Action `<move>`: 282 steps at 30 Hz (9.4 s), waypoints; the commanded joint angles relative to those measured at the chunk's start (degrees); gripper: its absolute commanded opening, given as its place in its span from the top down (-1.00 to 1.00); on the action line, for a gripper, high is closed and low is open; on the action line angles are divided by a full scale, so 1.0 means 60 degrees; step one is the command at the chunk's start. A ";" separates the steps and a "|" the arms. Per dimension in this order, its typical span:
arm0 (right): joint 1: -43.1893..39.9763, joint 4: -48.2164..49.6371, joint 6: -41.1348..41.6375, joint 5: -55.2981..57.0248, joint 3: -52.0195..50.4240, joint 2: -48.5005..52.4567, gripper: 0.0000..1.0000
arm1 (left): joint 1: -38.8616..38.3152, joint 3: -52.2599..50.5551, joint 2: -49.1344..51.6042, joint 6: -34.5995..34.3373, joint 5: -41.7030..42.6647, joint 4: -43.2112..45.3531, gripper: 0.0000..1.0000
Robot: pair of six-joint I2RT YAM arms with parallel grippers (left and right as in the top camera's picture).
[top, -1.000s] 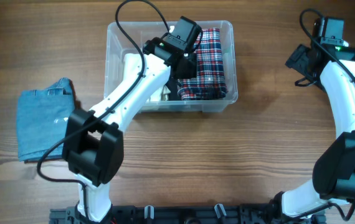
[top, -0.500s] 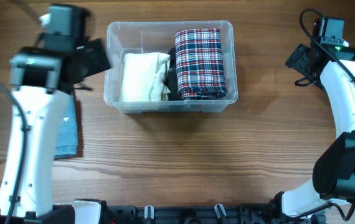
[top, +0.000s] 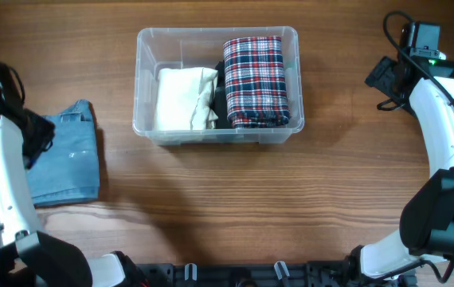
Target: Pack container
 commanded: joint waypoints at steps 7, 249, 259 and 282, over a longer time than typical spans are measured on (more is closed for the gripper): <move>-0.0022 0.0026 0.0124 -0.0018 -0.0004 0.0117 -0.99 | 0.0678 -0.2718 0.0055 -0.0674 0.1045 0.2699 0.92; 0.0004 0.0026 0.0120 -0.0015 -0.0004 0.0117 -0.99 | -0.6604 0.3945 0.1351 0.2087 0.3213 0.2291 -0.73; 0.0004 0.0029 0.0117 -0.0018 -0.0004 0.0117 -0.99 | -0.6604 0.3945 -0.2040 0.2084 0.3209 -0.0222 -1.00; 0.0004 0.0029 0.0113 -0.0015 -0.0004 0.0117 -0.99 | -0.6273 0.1082 -0.4550 0.2087 0.3461 -0.0084 -1.00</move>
